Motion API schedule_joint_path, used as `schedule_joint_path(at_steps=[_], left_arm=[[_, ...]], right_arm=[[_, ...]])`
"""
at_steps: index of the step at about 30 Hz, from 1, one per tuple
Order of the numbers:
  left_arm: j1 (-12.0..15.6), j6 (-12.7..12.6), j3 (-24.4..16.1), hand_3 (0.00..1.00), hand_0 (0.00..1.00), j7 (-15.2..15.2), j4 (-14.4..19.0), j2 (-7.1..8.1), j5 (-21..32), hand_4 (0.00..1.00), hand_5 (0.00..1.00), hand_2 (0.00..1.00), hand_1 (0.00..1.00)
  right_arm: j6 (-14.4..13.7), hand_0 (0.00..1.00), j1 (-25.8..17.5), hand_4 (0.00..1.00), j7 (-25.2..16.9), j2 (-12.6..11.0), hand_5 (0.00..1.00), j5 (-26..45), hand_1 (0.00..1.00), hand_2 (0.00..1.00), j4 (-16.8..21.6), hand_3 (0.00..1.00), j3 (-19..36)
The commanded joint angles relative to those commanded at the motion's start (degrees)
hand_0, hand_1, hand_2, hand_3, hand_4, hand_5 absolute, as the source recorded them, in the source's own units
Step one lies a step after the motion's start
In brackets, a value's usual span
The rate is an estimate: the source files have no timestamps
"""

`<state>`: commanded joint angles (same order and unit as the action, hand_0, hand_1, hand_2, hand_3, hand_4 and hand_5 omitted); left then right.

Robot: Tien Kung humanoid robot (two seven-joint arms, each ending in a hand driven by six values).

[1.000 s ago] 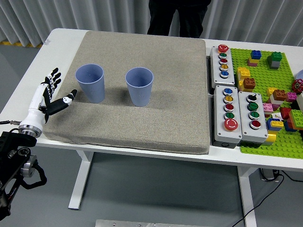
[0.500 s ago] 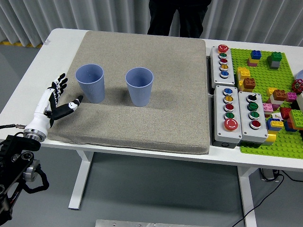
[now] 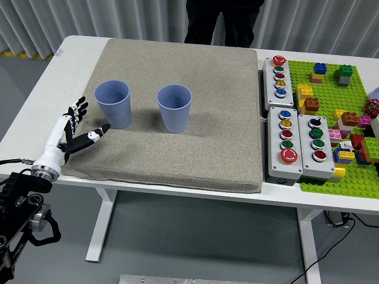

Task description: Pick cup pour cup place

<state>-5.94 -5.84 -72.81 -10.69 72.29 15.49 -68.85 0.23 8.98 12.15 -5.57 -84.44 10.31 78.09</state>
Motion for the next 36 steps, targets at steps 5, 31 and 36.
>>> schedule_joint_path(at_steps=[5, 31, 36], left_arm=[[0.0, -0.1, 0.4, 0.998, 0.998, 0.2, -0.1, -0.12, -0.6, 0.967, 0.311, 0.998, 0.995], [-3.2, -2.1, 2.1, 0.998, 0.998, 0.2, -3.1, -1.73, -0.7, 0.959, 0.309, 0.998, 0.989], [-4.2, -2.4, 2.8, 0.998, 0.998, 0.3, -3.7, -2.19, -1.0, 0.959, 0.31, 0.998, 0.988]], right_arm=[[0.0, 0.697, -0.1, 0.076, 0.0, 0.0, 0.261, -0.1, 0.69, 0.623, 0.0, 0.606, 0.0], [-0.2, 0.697, 0.6, 0.076, -0.1, -0.1, 0.266, 1.0, 0.69, 0.624, 0.0, 0.606, -0.4], [-0.2, 0.697, 0.7, 0.076, -0.1, -0.1, 0.265, 1.1, 0.69, 0.623, 0.0, 0.606, -0.5]])
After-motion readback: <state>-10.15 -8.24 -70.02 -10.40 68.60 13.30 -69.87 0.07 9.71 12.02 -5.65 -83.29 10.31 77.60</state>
